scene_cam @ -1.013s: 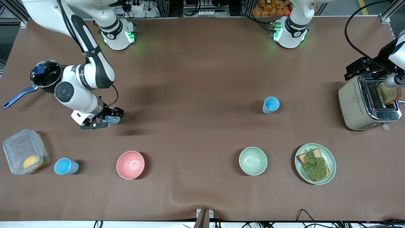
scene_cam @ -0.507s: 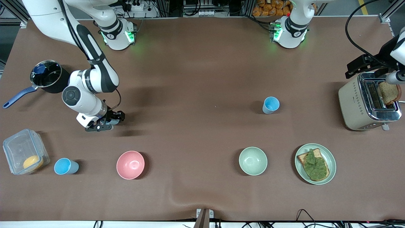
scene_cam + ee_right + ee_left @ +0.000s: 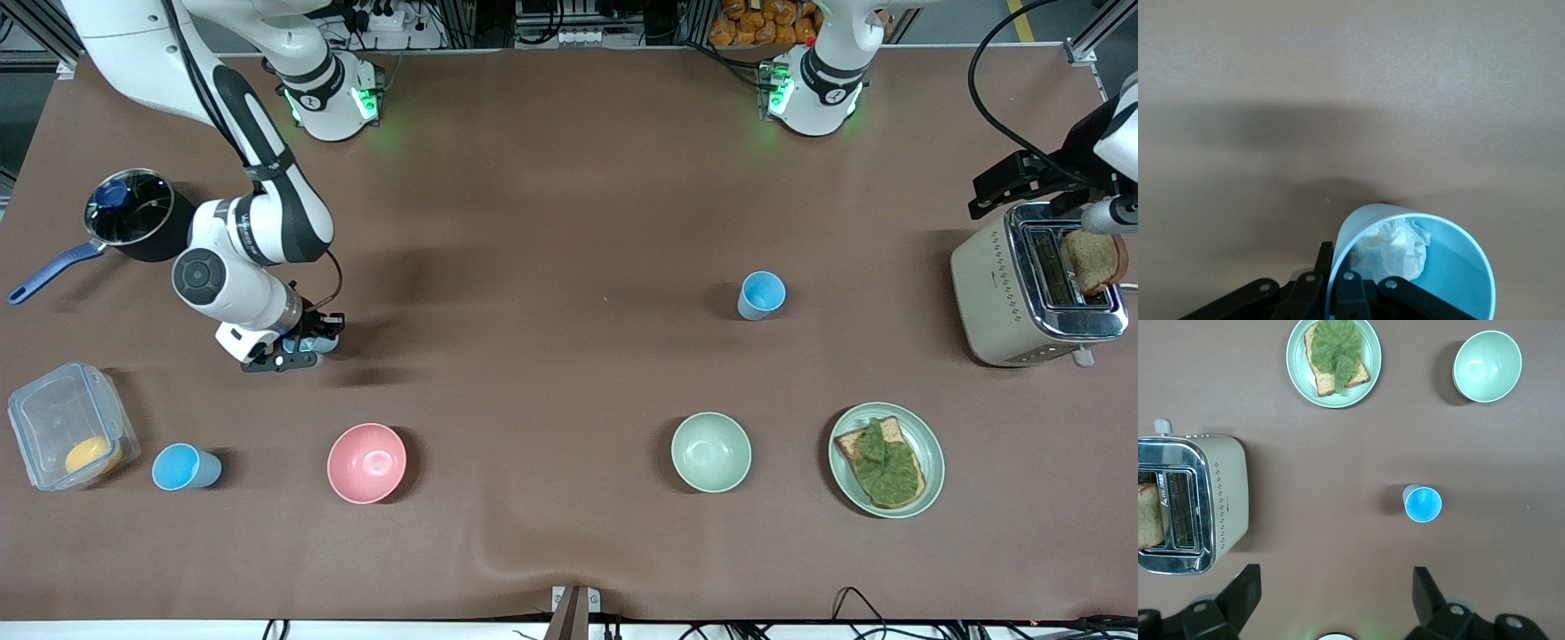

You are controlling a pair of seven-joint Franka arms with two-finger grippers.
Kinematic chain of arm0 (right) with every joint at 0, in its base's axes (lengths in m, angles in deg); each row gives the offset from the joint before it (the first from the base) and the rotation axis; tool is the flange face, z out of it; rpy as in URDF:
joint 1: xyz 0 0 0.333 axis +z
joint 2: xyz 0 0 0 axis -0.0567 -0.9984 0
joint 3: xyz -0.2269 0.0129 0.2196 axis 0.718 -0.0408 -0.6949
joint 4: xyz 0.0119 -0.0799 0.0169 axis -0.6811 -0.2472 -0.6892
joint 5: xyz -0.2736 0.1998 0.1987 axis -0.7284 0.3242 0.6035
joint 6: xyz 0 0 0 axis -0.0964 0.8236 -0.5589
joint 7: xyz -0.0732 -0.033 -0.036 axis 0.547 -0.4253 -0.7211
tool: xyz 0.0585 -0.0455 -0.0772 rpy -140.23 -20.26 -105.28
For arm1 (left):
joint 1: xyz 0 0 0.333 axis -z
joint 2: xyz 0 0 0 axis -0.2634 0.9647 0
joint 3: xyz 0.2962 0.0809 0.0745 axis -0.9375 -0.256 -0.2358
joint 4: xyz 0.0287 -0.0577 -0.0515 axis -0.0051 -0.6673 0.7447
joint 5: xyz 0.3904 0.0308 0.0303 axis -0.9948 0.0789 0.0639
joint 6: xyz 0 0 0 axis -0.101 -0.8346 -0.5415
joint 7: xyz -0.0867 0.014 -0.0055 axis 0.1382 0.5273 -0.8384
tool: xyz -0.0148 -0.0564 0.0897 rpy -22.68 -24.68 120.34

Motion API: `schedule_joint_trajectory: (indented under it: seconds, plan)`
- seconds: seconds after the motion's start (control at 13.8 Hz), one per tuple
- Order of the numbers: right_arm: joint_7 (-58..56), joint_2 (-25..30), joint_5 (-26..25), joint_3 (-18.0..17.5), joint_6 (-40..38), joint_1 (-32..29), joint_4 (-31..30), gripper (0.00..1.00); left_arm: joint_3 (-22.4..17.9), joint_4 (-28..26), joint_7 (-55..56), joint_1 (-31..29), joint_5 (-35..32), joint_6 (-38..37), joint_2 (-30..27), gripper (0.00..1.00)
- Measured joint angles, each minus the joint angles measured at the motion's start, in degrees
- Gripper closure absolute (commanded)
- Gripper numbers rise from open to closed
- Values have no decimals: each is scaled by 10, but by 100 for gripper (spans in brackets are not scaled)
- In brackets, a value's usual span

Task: Stack blue cups with both arms
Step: 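Lift and carry the cup with the right gripper to the table center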

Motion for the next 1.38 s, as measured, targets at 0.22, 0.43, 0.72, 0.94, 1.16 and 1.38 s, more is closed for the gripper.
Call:
schedule_joint_trajectory:
  seconds: [0.22, 0.43, 0.72, 0.94, 1.16, 1.38]
  plan:
    - [80, 2, 1, -2, -42, 42, 36, 100, 0, -9, 0, 0, 0, 10, 0, 0]
    - [228, 5, 1, -4, -96, 137, 110, 100, 0, -9, 0, 0, 0, 11, 0, 0]
    - [390, -3, 2, -5, -103, 232, 189, 100, -1, -17, 0, 0, 0, 28, 0, 0]
    - [490, -50, 2, -5, -116, 298, 272, 100, -1, -26, 0, 0, 0, 40, 0, 0]
    - [555, -132, -4, -3, -174, 372, 372, 100, -2, -31, 0, 0, 0, 46, 0, 0]
    - [564, -185, -32, -1, -185, 412, 409, 100, -1, -36, 0, 0, 0, 49, 0, 0]
